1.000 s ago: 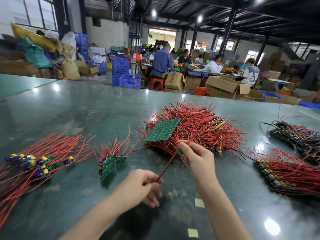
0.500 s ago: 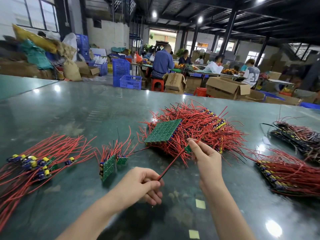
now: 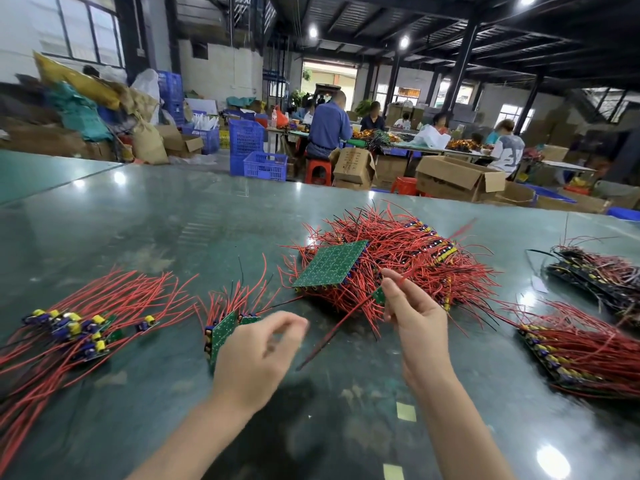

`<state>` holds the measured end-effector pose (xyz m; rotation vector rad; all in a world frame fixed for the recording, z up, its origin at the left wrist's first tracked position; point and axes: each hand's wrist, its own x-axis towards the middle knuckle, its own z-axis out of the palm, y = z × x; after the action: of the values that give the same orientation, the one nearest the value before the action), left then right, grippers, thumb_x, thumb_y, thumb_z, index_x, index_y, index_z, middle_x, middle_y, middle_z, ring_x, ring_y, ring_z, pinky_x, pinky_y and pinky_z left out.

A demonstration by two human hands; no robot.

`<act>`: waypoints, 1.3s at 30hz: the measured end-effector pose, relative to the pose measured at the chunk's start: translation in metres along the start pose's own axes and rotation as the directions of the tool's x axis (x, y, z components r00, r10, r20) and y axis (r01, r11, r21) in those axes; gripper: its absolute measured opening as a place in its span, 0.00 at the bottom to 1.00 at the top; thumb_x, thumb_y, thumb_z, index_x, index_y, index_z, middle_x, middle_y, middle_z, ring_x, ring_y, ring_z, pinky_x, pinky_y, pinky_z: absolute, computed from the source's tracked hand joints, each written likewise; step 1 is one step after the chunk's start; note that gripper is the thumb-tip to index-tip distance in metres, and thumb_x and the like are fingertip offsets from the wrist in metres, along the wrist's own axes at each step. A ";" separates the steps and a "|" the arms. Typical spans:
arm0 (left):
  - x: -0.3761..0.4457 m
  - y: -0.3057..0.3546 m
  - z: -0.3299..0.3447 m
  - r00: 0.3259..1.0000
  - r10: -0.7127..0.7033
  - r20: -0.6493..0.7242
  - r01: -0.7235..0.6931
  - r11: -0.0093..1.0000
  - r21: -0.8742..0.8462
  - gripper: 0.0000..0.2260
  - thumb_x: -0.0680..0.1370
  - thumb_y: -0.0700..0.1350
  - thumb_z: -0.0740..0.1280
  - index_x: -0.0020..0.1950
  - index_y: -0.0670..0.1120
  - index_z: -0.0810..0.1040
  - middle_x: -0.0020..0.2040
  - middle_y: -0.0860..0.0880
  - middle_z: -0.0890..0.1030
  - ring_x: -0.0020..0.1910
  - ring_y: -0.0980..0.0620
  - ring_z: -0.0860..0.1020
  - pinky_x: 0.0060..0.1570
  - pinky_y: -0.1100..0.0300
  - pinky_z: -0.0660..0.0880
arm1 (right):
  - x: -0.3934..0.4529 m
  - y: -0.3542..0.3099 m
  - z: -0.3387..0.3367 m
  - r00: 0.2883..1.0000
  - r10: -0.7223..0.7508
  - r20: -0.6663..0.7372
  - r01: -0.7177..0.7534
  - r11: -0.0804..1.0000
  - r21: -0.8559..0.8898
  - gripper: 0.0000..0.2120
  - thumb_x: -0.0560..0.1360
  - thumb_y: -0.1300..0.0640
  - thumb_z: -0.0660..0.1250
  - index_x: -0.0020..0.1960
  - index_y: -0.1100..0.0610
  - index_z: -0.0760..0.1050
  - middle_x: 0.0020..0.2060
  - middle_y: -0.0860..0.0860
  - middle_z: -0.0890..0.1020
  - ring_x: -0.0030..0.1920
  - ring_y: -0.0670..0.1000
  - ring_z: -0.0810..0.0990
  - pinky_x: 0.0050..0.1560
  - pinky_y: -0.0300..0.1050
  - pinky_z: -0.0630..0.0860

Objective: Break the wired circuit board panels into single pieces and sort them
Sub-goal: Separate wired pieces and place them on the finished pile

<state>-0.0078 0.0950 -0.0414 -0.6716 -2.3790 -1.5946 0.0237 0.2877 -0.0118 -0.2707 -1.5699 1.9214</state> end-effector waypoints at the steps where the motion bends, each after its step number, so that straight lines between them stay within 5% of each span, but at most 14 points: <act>1: 0.001 0.002 0.000 0.998 -0.024 -0.059 0.017 0.992 -0.124 0.16 0.71 0.62 0.59 0.40 0.54 0.81 0.39 0.57 0.84 0.31 0.56 0.82 0.30 0.66 0.72 | -0.002 0.002 0.003 0.998 0.033 0.045 -0.034 0.999 0.015 0.07 0.73 0.61 0.69 0.49 0.52 0.82 0.30 0.43 0.77 0.32 0.42 0.71 0.32 0.30 0.70; 3: 0.008 0.003 0.000 0.977 -0.204 -0.059 0.170 0.917 -0.360 0.14 0.77 0.53 0.60 0.40 0.47 0.81 0.39 0.48 0.85 0.31 0.51 0.83 0.27 0.65 0.71 | -0.006 0.005 0.009 0.979 0.100 0.175 -0.103 0.995 0.012 0.08 0.73 0.62 0.69 0.51 0.53 0.80 0.33 0.45 0.79 0.34 0.44 0.73 0.33 0.32 0.69; 5: 0.012 0.009 -0.003 0.911 -0.375 0.173 0.407 0.738 -0.538 0.11 0.80 0.44 0.60 0.45 0.42 0.79 0.42 0.41 0.84 0.34 0.47 0.83 0.28 0.62 0.76 | -0.012 0.008 0.016 0.939 0.140 0.314 -0.121 0.989 -0.080 0.07 0.74 0.62 0.68 0.50 0.55 0.80 0.35 0.48 0.83 0.36 0.44 0.76 0.35 0.32 0.70; 7: 0.013 0.013 -0.002 0.820 -0.379 0.429 0.572 0.522 -0.633 0.10 0.78 0.44 0.62 0.53 0.40 0.77 0.44 0.40 0.84 0.38 0.45 0.84 0.32 0.60 0.80 | -0.018 0.011 0.020 0.903 0.152 0.402 -0.099 0.984 -0.149 0.06 0.74 0.63 0.67 0.49 0.56 0.79 0.35 0.47 0.84 0.35 0.40 0.78 0.36 0.30 0.71; 9: 0.010 0.012 -0.001 0.798 -0.307 0.519 0.603 0.407 -0.686 0.15 0.72 0.42 0.66 0.57 0.39 0.75 0.45 0.40 0.84 0.39 0.47 0.84 0.33 0.60 0.80 | -0.023 0.015 0.023 0.886 0.150 0.438 -0.093 0.984 -0.150 0.05 0.74 0.64 0.67 0.49 0.58 0.79 0.34 0.45 0.84 0.34 0.38 0.78 0.38 0.29 0.72; 13: 0.009 0.012 -0.002 0.799 -0.352 0.488 0.598 0.373 -0.709 0.21 0.67 0.36 0.69 0.60 0.40 0.75 0.41 0.42 0.84 0.33 0.52 0.83 0.30 0.64 0.79 | -0.028 0.020 0.030 0.882 0.151 0.447 -0.090 0.984 -0.155 0.08 0.75 0.64 0.67 0.53 0.55 0.79 0.43 0.46 0.85 0.42 0.39 0.81 0.45 0.31 0.74; 17: 0.027 0.008 -0.028 0.836 -0.453 0.310 0.512 0.441 -0.737 0.10 0.73 0.35 0.66 0.54 0.42 0.77 0.38 0.44 0.83 0.26 0.58 0.77 0.23 0.69 0.72 | -0.026 0.023 0.032 0.902 0.226 0.367 -0.115 0.947 -0.300 0.08 0.77 0.57 0.65 0.54 0.47 0.76 0.49 0.44 0.83 0.41 0.34 0.78 0.44 0.31 0.73; 21: 0.044 -0.014 -0.085 0.899 -0.392 -0.195 0.288 0.865 -0.410 0.09 0.75 0.35 0.67 0.44 0.50 0.79 0.41 0.45 0.80 0.25 0.61 0.73 0.24 0.70 0.69 | -0.026 0.024 0.030 0.904 0.280 0.323 -0.151 0.916 -0.371 0.08 0.78 0.59 0.63 0.50 0.48 0.77 0.43 0.44 0.83 0.36 0.38 0.76 0.39 0.33 0.72; 23: 0.045 -0.034 -0.108 0.856 -0.289 -0.429 0.294 0.954 -0.056 0.07 0.74 0.38 0.68 0.43 0.51 0.79 0.44 0.46 0.82 0.38 0.53 0.80 0.41 0.59 0.78 | -0.027 0.024 0.030 0.897 0.294 0.331 -0.151 0.906 -0.395 0.09 0.79 0.61 0.62 0.50 0.49 0.77 0.41 0.45 0.83 0.37 0.40 0.76 0.38 0.33 0.72; 27: 0.039 -0.060 -0.122 0.773 -0.262 -0.578 0.584 0.649 0.488 0.12 0.72 0.44 0.69 0.56 0.47 0.79 0.56 0.40 0.80 0.58 0.36 0.74 0.56 0.44 0.72 | -0.028 0.025 0.031 0.885 0.320 0.338 -0.168 0.897 -0.410 0.09 0.79 0.62 0.61 0.50 0.51 0.78 0.40 0.46 0.83 0.37 0.42 0.76 0.38 0.34 0.71; 29: 0.040 -0.059 -0.111 0.794 -0.212 -0.570 0.563 0.608 0.559 0.19 0.71 0.44 0.72 0.62 0.43 0.77 0.61 0.37 0.76 0.61 0.35 0.68 0.59 0.43 0.68 | -0.028 0.026 0.032 0.880 0.335 0.337 -0.176 0.888 -0.424 0.09 0.79 0.62 0.61 0.49 0.50 0.78 0.39 0.46 0.83 0.37 0.42 0.76 0.38 0.35 0.71; 33: 0.040 -0.039 -0.066 0.970 0.088 -0.225 0.069 0.792 0.607 0.09 0.73 0.43 0.71 0.53 0.44 0.83 0.52 0.44 0.83 0.56 0.41 0.76 0.57 0.48 0.70 | -0.028 0.030 0.033 0.867 0.358 0.346 -0.185 0.876 -0.445 0.10 0.78 0.63 0.61 0.48 0.51 0.78 0.39 0.46 0.83 0.36 0.42 0.76 0.37 0.34 0.71; 36: 0.030 -0.034 -0.035 0.978 0.207 0.018 -0.156 0.677 0.719 0.12 0.64 0.45 0.79 0.46 0.49 0.85 0.47 0.52 0.84 0.51 0.46 0.80 0.50 0.45 0.74 | -0.028 0.031 0.033 0.867 0.353 0.353 -0.170 0.873 -0.456 0.09 0.77 0.62 0.62 0.48 0.50 0.78 0.39 0.46 0.83 0.37 0.42 0.76 0.37 0.34 0.71; 39: 0.025 -0.037 -0.029 0.967 0.240 0.090 -0.210 0.540 0.815 0.17 0.53 0.42 0.83 0.39 0.48 0.85 0.41 0.52 0.85 0.46 0.45 0.83 0.47 0.37 0.75 | -0.027 0.032 0.032 0.869 0.343 0.356 -0.151 0.870 -0.469 0.10 0.77 0.62 0.62 0.47 0.50 0.79 0.38 0.45 0.83 0.36 0.41 0.76 0.36 0.33 0.71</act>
<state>-0.0497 0.0632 -0.0507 -0.6659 -2.4858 -0.2476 0.0172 0.2435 -0.0393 -0.2560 -2.3677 1.8932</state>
